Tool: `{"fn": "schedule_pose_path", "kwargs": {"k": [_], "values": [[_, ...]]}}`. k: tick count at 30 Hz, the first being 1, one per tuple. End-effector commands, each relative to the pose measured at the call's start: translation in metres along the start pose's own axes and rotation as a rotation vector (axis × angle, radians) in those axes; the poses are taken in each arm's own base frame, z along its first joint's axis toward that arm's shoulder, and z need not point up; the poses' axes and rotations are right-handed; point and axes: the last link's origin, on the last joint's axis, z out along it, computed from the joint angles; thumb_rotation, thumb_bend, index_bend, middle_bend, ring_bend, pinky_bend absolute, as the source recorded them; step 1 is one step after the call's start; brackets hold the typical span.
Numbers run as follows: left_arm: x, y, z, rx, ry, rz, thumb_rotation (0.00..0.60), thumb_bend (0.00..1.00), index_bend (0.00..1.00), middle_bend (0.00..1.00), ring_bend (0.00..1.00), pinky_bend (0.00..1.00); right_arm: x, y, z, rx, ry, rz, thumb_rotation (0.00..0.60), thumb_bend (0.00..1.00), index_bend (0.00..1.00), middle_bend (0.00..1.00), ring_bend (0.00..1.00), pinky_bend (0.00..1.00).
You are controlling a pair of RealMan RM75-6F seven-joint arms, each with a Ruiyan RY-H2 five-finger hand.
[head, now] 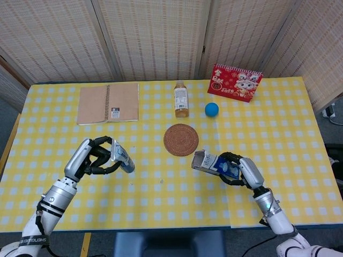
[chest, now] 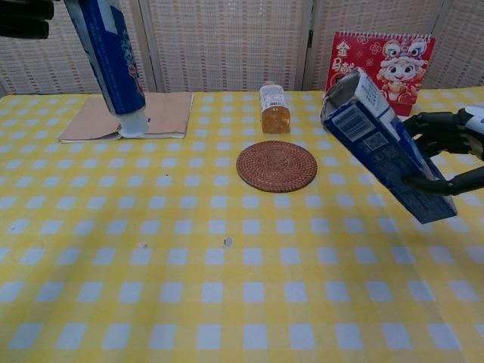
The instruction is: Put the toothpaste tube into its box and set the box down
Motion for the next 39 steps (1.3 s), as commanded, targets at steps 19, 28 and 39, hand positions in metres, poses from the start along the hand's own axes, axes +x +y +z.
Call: {"fn": "schedule_pose_path", "kwargs": {"k": [19, 28, 39], "values": [[-0.009, 0.063, 0.024, -0.109, -0.005, -0.061, 0.600, 0.78, 0.82, 1.00, 1.00, 1.00, -0.070, -0.028, 0.054, 0.070, -0.096, 0.194, 0.600, 0.35, 0.41, 0.36, 0.39, 0.37], [-0.016, 0.066, 0.030, -0.102, -0.001, -0.061, 0.600, 0.78, 0.82, 1.00, 1.00, 1.00, -0.094, -0.043, 0.064, 0.098, -0.130, 0.250, 0.600, 0.34, 0.41, 0.36, 0.39, 0.37], [-0.026, 0.067, 0.035, -0.096, -0.023, -0.051, 0.600, 0.78, 0.82, 1.00, 1.00, 1.00, -0.107, -0.062, 0.070, 0.140, -0.145, 0.300, 0.600, 0.34, 0.41, 0.36, 0.39, 0.37]]}}
